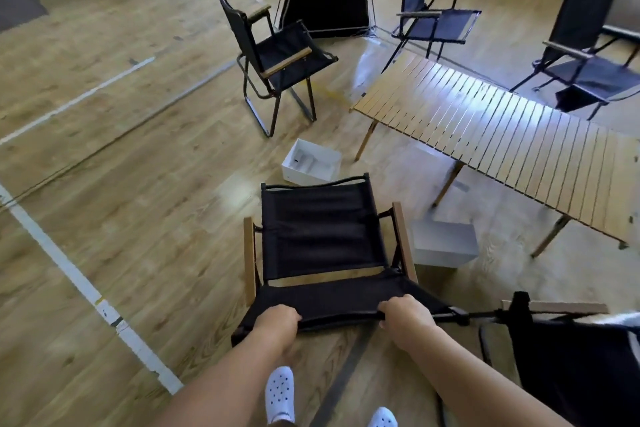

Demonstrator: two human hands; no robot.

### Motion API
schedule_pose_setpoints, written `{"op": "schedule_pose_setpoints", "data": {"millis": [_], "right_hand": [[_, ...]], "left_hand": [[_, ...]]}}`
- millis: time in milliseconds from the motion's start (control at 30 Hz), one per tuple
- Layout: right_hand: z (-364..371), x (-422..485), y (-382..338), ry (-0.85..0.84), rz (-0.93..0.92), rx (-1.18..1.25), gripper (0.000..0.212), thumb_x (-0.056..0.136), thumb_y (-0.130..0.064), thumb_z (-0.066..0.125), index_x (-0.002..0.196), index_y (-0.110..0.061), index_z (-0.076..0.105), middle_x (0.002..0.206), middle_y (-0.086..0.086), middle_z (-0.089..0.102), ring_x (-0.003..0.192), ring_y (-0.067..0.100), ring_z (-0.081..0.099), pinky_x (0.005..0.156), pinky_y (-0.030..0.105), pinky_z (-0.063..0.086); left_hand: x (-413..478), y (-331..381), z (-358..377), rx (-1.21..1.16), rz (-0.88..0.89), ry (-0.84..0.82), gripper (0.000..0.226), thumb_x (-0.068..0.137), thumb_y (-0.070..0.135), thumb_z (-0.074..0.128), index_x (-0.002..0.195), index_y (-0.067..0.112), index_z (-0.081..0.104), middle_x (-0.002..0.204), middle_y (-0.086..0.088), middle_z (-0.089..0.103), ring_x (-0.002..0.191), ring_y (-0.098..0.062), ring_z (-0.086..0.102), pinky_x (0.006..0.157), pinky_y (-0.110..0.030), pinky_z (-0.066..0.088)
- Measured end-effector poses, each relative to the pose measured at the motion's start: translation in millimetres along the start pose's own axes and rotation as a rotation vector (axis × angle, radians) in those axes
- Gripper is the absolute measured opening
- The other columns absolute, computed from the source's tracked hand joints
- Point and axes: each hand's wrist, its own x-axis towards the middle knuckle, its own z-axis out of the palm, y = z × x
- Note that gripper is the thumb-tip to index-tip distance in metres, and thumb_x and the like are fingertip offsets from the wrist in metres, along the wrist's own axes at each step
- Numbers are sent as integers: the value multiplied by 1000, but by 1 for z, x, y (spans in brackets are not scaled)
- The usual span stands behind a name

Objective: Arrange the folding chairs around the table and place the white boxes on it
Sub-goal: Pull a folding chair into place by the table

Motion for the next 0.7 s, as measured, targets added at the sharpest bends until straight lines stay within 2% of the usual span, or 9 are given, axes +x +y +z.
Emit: {"op": "schedule_pose_setpoints", "data": {"millis": [200,333,433,533,700], "right_hand": [[-2,1,-27,-1,62,92,33,99,-26,46,131,-25,53,129,1,57,125,24,43,93,38,47],[-8,6,-45,-14,142,162,38,92,-13,51,128,-25,54,132,4,55,127,24,43,94,39,48],[-13,12,-56,-28,188,182,45,88,-11,56,131,-24,52,136,9,49,130,24,41,94,38,49],[-18,17,-58,0,212,183,44,87,-13,60,129,-25,52,131,9,51,122,25,50,91,35,49],[-24,25,-54,0,235,112,33,89,-9,55,121,-18,61,120,7,64,111,27,59,85,33,48]], "left_hand": [[24,-32,-26,153,81,33,50,90,-1,50,135,21,55,129,-7,58,115,-28,58,92,-36,50],[38,-48,-39,202,71,45,42,90,3,55,128,17,60,121,-6,62,108,-27,62,89,-35,53],[47,-55,-55,247,108,35,49,93,2,52,138,22,52,134,-7,56,119,-29,57,98,-37,50],[55,-57,-73,262,128,3,52,96,4,47,143,24,46,142,-7,51,126,-31,52,103,-42,46],[68,-49,-92,287,117,6,62,92,0,51,146,28,42,143,-6,50,126,-29,52,101,-40,47]]}}
